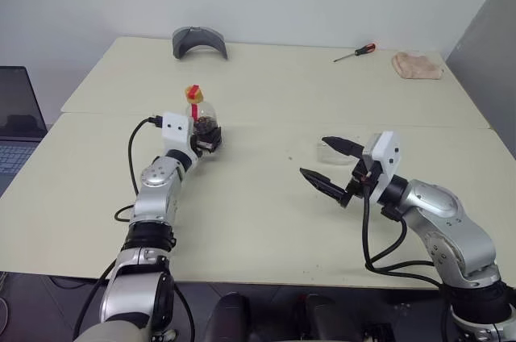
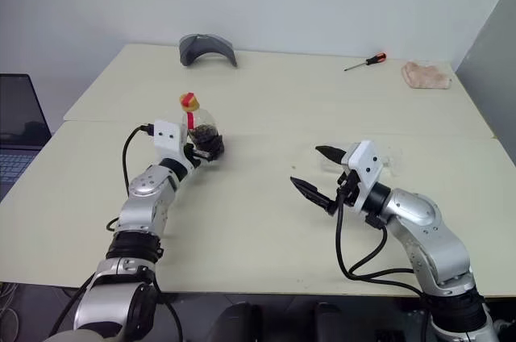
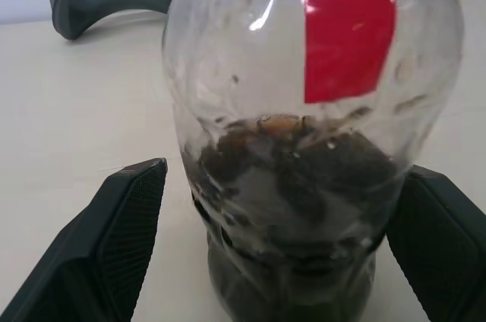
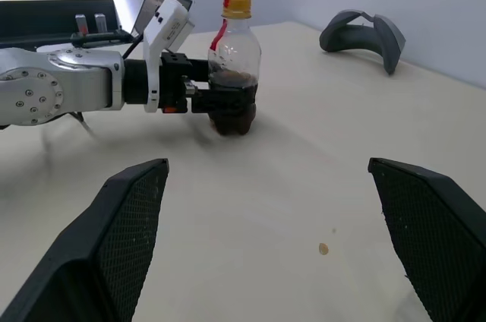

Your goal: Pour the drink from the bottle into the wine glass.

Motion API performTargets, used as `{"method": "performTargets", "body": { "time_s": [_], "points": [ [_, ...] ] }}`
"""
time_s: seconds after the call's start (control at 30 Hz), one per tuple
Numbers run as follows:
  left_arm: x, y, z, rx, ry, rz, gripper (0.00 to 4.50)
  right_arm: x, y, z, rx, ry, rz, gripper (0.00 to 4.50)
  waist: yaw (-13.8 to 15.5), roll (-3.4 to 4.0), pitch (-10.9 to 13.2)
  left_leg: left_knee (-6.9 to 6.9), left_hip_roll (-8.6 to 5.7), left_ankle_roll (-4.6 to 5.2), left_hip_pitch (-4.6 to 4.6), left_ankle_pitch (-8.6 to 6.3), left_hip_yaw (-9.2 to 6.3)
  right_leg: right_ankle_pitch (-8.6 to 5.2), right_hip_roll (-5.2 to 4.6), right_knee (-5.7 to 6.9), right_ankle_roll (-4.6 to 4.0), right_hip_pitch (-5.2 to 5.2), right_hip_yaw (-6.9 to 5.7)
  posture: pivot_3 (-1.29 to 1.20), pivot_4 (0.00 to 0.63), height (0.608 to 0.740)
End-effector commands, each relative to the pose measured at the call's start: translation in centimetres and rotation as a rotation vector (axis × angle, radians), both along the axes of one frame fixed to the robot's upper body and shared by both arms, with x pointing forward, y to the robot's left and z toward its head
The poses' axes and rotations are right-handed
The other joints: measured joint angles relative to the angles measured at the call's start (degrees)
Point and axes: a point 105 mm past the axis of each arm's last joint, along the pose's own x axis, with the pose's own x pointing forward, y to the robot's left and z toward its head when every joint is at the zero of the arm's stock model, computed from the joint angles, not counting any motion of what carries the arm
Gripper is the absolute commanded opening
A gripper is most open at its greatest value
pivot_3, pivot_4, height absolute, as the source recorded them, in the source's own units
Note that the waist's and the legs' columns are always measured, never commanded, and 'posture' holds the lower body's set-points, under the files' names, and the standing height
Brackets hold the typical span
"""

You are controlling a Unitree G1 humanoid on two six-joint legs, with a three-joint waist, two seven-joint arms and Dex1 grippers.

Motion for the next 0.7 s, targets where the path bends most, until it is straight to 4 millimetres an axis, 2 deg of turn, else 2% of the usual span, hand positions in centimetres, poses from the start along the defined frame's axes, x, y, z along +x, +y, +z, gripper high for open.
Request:
{"method": "performTargets", "body": {
  "time_s": [0.03,0.2,0.3,0.4,0.53,0.67,0.7],
  "points": [
    [0.7,-0.8,1.7,0.010,-0.066,-0.024,4.48,-0.1,0.2,1.2,0.010,-0.047,-0.006,4.50,0.00,0.00,0.00,0.00,0.00,0.00,-0.01,0.00,0.00,0.00,0.00,-0.01,0.00,0.00,0.00,0.00,0.150,0.740],
    [1.0,-1.1,1.7,-0.004,-0.072,-0.031,4.48,0.0,0.2,1.2,0.014,-0.047,-0.015,4.50,-0.07,0.00,0.00,0.00,0.01,0.00,-0.01,0.00,0.00,0.00,0.00,0.00,0.00,-0.01,0.00,0.00,0.150,0.740],
    [0.9,-1.2,1.7,-0.009,-0.075,-0.035,3.86,0.0,0.2,1.3,0.015,-0.048,-0.016,4.50,-0.06,0.00,0.00,0.00,0.01,-0.01,-0.01,0.01,0.00,0.01,0.00,0.01,0.00,-0.01,0.00,0.00,0.150,0.740],
    [0.7,-1.1,1.4,-0.019,-0.071,-0.034,2.95,0.1,0.2,1.4,0.015,-0.049,-0.021,4.50,-0.02,0.00,0.00,0.01,0.00,-0.01,-0.02,0.01,0.00,0.01,-0.01,0.01,0.00,-0.01,-0.01,0.00,0.150,0.740],
    [0.3,-1.1,1.3,-0.024,-0.072,-0.038,2.09,0.1,0.2,1.6,0.018,-0.054,-0.026,4.50,-0.05,0.00,0.00,0.01,0.00,-0.01,-0.02,0.01,0.00,0.01,-0.01,0.01,0.00,-0.01,0.00,0.00,0.150,0.740],
    [-0.7,-2.7,2.1,-0.028,-0.095,-0.124,1.72,-0.1,-0.2,1.8,0.012,-0.065,-0.042,4.50,-0.07,0.00,0.00,0.01,0.01,-0.01,-0.02,0.01,0.01,0.01,-0.02,0.01,0.00,-0.01,0.01,0.00,0.150,0.740],
    [-1.1,-3.7,2.6,-0.024,-0.105,-0.175,1.66,-0.3,-0.5,1.9,0.011,-0.061,-0.051,4.50,-0.05,0.01,0.00,0.01,0.01,-0.02,-0.03,0.01,0.00,0.01,-0.02,0.01,0.00,-0.02,0.00,0.00,0.150,0.740]
  ]
}}
